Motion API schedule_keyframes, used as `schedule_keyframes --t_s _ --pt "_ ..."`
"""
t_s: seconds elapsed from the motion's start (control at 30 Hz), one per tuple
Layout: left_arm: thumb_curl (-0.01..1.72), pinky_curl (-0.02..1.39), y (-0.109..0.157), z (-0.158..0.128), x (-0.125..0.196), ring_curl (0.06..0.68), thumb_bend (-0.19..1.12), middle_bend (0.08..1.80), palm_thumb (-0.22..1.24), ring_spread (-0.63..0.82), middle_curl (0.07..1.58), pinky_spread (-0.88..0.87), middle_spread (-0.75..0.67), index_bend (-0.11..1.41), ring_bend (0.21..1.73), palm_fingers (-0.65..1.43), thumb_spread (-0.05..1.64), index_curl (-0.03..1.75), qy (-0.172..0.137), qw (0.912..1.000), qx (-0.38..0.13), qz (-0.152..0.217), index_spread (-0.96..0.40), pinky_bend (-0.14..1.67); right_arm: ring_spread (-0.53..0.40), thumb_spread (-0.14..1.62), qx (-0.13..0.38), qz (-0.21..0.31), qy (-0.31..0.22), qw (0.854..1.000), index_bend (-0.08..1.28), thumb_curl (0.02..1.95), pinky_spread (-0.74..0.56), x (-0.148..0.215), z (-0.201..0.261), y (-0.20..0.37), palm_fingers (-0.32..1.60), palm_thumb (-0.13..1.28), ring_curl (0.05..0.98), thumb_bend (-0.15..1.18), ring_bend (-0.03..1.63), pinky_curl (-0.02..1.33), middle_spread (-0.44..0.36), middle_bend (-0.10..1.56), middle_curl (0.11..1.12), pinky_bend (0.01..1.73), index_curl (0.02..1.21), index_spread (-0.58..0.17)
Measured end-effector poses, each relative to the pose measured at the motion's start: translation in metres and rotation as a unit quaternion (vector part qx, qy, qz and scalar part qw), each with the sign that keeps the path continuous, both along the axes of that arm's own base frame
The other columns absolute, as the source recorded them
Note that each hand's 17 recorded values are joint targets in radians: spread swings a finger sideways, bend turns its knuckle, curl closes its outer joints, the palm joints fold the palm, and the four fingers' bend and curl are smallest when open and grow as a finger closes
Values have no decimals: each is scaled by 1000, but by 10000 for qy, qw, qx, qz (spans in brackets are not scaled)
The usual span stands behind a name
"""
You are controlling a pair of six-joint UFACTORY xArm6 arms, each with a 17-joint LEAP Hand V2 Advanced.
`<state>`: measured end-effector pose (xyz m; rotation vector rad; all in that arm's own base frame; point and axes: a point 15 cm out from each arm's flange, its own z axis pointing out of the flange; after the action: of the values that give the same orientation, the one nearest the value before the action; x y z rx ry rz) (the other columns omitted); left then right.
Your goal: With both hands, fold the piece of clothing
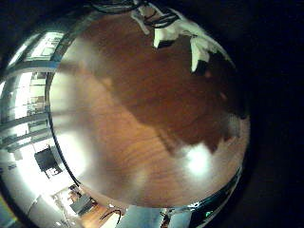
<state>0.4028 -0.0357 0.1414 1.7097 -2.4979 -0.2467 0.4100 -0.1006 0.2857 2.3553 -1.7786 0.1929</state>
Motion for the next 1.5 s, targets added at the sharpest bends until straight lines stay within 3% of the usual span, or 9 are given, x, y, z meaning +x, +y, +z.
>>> schedule_keyframes --t_s 0.37,0.63,0.77,0.83,0.9,0.97,1.07,1.23,1.5 --pt "314 340 49 33 -21 233 -23 186 294 243 336 315 179 168 686 122 1075 334 -38 9995 -207 236 -50 408 -209 1118 115 1035 -649 9924 1010 732 -240 33 55 133 1100 1004 692 -11 1375 746 -161 1245 849 1298 889 -295" --pt "322 343 93 44 -39 235 -14 191 348 208 340 282 168 162 696 141 1094 329 -246 9972 -232 668 -47 425 -212 1112 120 1948 -170 9806 1010 743 -242 53 0 249 1104 988 693 -13 1370 752 -162 1236 852 1285 892 -293" --pt "325 342 110 53 -51 236 -16 195 374 198 347 274 158 161 703 149 1106 326 -268 9957 -232 858 -41 425 -213 1146 77 2332 35 9724 983 704 -253 68 -36 305 1067 891 691 -35 1371 749 -166 1214 853 1279 892 -297" --pt "325 342 108 54 -59 236 -18 194 381 195 349 269 156 162 704 148 1111 325 -197 9957 -251 872 -39 427 -217 1178 43 2448 152 9695 903 668 -289 71 -53 324 1022 857 679 -28 1356 733 -173 1190 840 1250 881 -309" --pt "327 342 107 55 -66 236 -19 194 387 193 351 269 154 163 705 148 1111 324 -182 9956 -258 879 -38 428 -245 1210 43 2566 157 9664 675 635 -376 76 -60 343 769 822 670 -26 1335 725 -196 1138 814 1248 852 -338" --pt "328 341 106 59 -68 235 -18 194 393 192 352 268 154 163 705 148 1117 324 -237 9952 -272 905 -38 429 -277 1233 72 2567 64 9664 417 608 -419 86 -54 349 304 807 652 -19 1294 717 -213 938 756 1299 778 -367" --pt "329 341 92 63 -70 234 -19 195 400 191 354 270 153 163 705 149 1119 323 -306 9946 -375 922 -37 433 -246 1251 148 2529 -25 9674 325 583 -279 91 -44 345 -94 819 568 -7 1087 679 -219 653 626 1185 652 -415" --pt "331 341 72 74 -72 232 -20 200 408 190 360 271 148 161 706 152 1118 321 -416 9941 -433 898 -37 433 -186 1239 314 2422 -400 9689 133 559 -64 94 4 332 -126 862 429 -9 896 574 -219 361 472 1084 470 -449" --pt "333 338 32 90 -76 233 -19 196 413 193 365 271 150 162 714 154 1124 319 -368 9943 -404 914 -37 434 -143 1198 1006 2151 -879 9674 110 525 93 86 79 281 -70 819 369 -23 826 503 -174 225 397 1018 321 -467"
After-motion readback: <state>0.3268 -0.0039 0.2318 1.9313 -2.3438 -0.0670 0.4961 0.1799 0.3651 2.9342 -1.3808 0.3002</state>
